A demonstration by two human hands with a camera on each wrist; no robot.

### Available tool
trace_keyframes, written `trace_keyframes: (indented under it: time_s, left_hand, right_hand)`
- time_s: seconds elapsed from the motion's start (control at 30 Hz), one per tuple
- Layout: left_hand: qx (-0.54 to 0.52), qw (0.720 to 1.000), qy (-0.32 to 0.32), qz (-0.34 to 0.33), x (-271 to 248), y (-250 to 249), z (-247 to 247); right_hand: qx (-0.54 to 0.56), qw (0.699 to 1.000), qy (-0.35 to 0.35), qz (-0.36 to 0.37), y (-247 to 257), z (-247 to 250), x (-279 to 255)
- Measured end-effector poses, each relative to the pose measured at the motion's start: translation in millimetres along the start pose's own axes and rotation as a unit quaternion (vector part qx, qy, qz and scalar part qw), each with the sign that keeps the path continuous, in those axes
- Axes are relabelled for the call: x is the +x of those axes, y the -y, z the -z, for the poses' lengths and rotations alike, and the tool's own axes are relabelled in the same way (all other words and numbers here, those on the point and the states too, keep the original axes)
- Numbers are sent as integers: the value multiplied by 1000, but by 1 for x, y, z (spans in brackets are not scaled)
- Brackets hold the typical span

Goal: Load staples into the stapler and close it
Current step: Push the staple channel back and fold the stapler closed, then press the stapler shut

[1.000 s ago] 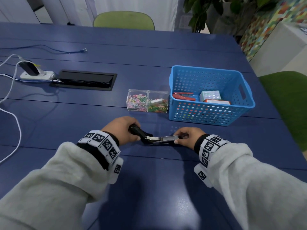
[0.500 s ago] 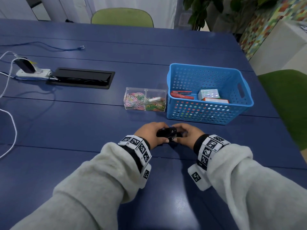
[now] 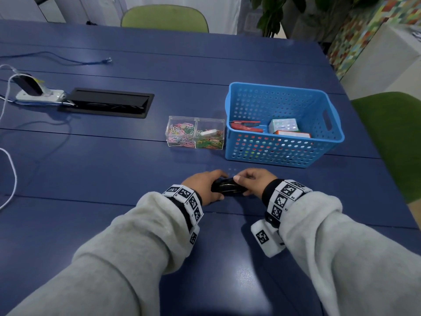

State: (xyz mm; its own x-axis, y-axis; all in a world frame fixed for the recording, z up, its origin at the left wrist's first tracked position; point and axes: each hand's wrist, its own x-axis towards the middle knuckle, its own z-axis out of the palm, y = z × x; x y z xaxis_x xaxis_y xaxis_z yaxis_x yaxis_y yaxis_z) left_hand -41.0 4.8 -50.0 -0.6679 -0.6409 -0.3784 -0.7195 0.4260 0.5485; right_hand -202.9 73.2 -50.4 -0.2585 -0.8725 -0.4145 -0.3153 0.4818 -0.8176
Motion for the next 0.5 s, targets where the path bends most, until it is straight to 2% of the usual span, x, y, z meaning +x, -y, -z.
trace_keyframes:
  time_s: [0.1,0.2,0.27,0.4,0.5]
  left_hand:
    - [-8,1000,4,16,-1,8,1]
    - [-62,998,-5,30,-3,14,4]
    - [-103,994,-15,33,-3,14,7]
    - [-87,996,-12,26,-3,7,12]
    - [-83,996,-18,13,-5,0,16]
  right_hand:
    - [26,1000,-3,-15,-3,6,0]
    - [125,992,15,-16,-5,13,-4]
    - [120,992,31,0,-5,15,-8]
    - [-81,994,53,40,1,17,-16]
    - [-254,963,74,49,16,23,-24]
